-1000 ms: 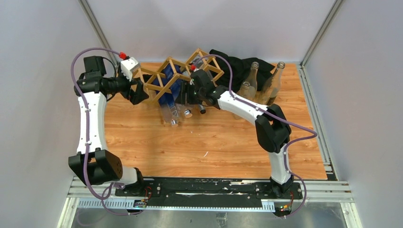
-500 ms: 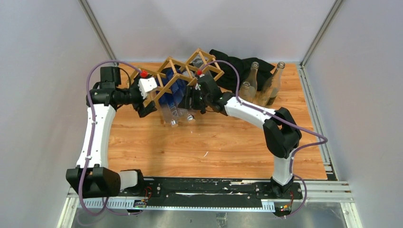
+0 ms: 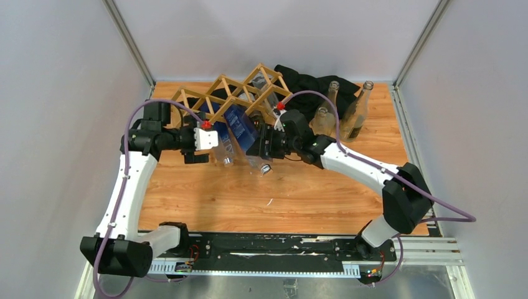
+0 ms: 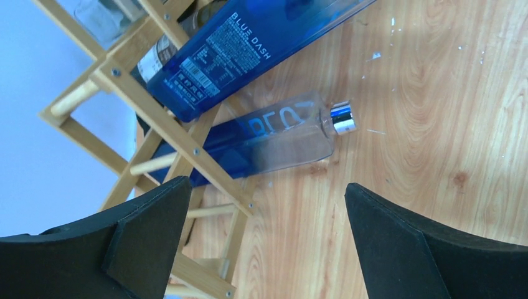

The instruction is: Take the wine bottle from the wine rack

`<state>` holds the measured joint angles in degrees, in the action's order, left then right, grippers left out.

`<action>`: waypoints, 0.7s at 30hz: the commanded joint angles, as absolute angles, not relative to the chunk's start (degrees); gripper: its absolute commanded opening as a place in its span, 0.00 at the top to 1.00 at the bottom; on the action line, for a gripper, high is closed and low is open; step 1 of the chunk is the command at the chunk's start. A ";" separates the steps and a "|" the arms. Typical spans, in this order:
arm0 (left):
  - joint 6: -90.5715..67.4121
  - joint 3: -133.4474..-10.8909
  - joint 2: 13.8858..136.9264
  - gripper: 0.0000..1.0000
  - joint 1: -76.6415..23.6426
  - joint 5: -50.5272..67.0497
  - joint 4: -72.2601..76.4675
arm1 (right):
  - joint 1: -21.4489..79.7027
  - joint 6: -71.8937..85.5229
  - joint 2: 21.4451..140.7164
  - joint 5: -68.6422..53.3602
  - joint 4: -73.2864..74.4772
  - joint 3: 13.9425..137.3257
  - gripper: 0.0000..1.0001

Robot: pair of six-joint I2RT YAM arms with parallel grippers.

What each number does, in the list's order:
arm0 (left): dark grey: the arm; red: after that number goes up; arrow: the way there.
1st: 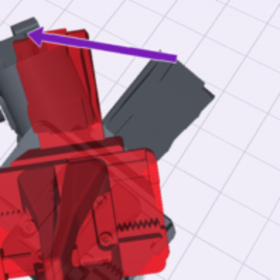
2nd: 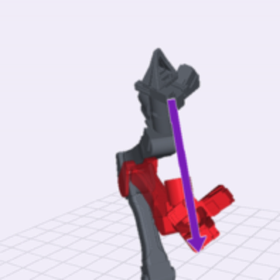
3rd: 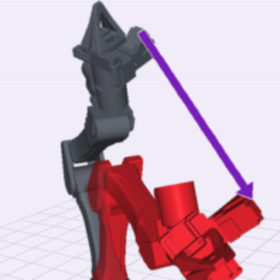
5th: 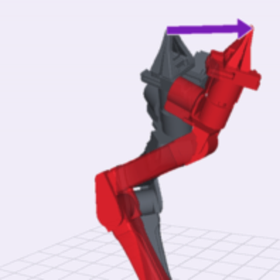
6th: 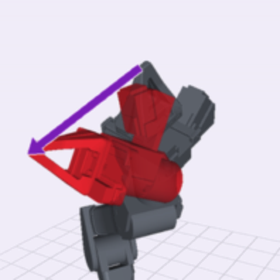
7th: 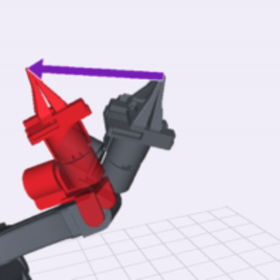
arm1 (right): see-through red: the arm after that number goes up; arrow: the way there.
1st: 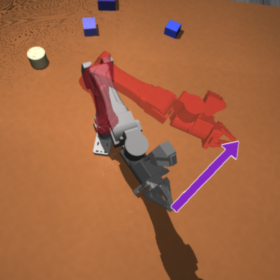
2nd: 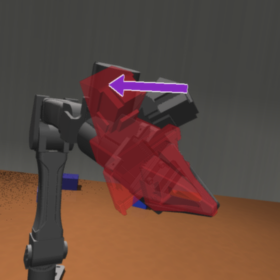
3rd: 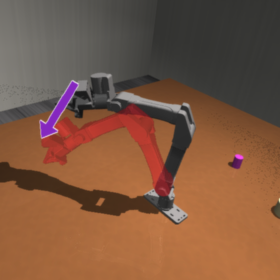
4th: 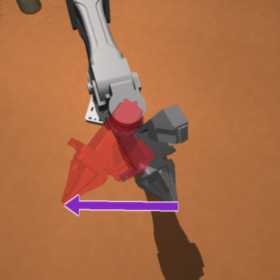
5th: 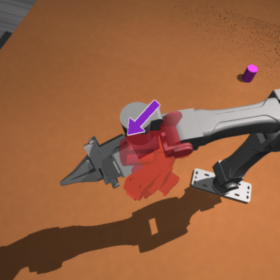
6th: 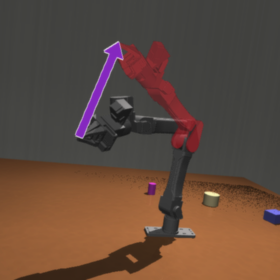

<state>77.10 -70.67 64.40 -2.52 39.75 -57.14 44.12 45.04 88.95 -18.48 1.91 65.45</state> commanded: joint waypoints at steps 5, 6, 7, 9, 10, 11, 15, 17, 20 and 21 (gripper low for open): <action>82.46 -68.07 60.08 0.00 -8.04 37.30 -57.22 | 44.84 47.28 79.47 -25.72 -0.33 64.25 1.00; 83.04 -67.89 59.65 0.00 -8.47 37.20 -57.22 | 44.84 47.05 78.48 -25.97 1.71 64.20 1.00; 83.50 -67.52 59.28 0.00 -8.97 37.02 -57.22 | 44.83 46.66 77.41 -26.15 3.07 64.17 1.00; 84.70 -66.78 58.43 0.00 -10.10 36.63 -57.17 | 44.91 45.89 75.36 -26.60 5.63 64.24 1.00; 84.88 -66.38 57.97 0.00 -10.81 36.38 -57.21 | 44.90 45.75 74.42 -26.78 6.82 64.29 1.00; 84.75 -65.85 57.58 0.00 -11.60 36.20 -57.17 | 44.91 45.47 73.62 -27.12 8.42 64.40 1.00; 84.26 -62.85 55.42 0.00 -16.22 35.28 -57.22 | 44.91 43.72 71.78 -27.43 15.05 66.33 1.00; 82.91 -61.66 54.68 0.00 -19.25 34.97 -57.20 | 44.90 43.22 70.89 -27.49 16.78 67.22 1.00; 79.23 -60.77 54.61 0.00 -23.87 33.61 -56.04 | 45.07 43.65 69.87 -28.25 17.49 68.22 1.00; 77.16 -60.42 54.65 0.00 -25.15 32.74 -54.72 | 45.09 43.92 69.75 -28.48 17.75 68.61 1.00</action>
<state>81.97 -61.36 55.20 -21.06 34.87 -57.10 44.38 44.80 73.41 -24.45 21.58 63.35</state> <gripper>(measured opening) 0.997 0.659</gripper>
